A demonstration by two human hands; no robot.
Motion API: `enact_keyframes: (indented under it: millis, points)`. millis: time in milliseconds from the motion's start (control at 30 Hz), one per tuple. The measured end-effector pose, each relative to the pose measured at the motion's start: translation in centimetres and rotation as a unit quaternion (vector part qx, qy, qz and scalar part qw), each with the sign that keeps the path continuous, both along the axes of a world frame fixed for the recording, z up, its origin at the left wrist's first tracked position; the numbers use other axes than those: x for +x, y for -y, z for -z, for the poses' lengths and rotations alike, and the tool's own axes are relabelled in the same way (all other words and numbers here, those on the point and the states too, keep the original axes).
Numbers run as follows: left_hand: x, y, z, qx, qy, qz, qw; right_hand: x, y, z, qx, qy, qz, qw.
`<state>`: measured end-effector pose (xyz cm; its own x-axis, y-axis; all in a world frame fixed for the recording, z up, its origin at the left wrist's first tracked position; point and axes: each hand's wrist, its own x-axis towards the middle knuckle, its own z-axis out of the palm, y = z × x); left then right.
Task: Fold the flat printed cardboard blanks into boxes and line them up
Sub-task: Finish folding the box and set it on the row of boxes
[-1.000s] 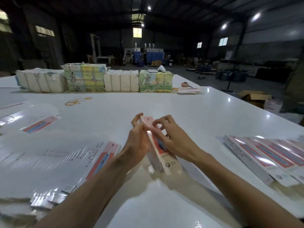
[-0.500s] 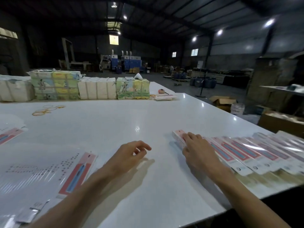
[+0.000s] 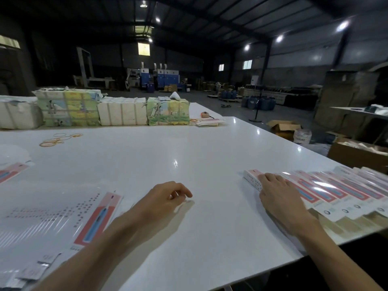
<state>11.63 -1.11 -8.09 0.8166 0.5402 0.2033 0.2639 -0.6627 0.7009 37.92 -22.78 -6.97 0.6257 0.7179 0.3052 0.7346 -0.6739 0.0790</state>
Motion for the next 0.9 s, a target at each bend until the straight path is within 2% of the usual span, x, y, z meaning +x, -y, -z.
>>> enact_keyframes:
  millis: [100,233,400,533,633,800,900]
  points:
    - [0.0,0.2,0.0,-0.005,0.006,-0.001,1.0,-1.3,-2.0,-1.6,0.012,0.004,-0.04,0.999]
    - [0.2,0.6,-0.5,0.002,0.003,-0.014,1.0,-4.9,-7.6,-3.9,0.071,-0.002,-0.148,0.986]
    - [-0.3,0.2,-1.9,0.118,-0.052,-0.069,0.989,-9.5,-14.7,-3.5,0.111,-0.006,-0.246,0.963]
    - [-1.3,-0.5,-3.3,0.235,-0.187,-0.215,0.929,-10.2,-16.3,-0.5,0.107,-0.079,-0.245,0.96]
    - [-2.9,-1.6,-4.5,0.268,-0.26,-0.292,0.88,-9.5,-16.7,0.6,0.114,-0.125,-0.249,0.954]
    - [-4.8,-2.3,-5.7,0.221,-0.404,-0.375,0.804,-9.3,-16.7,0.6,0.157,-0.184,-0.258,0.935]
    - [-5.2,-2.5,-6.1,0.192,-0.44,-0.376,0.792,-9.5,-16.7,0.5,0.164,-0.207,-0.267,0.927]
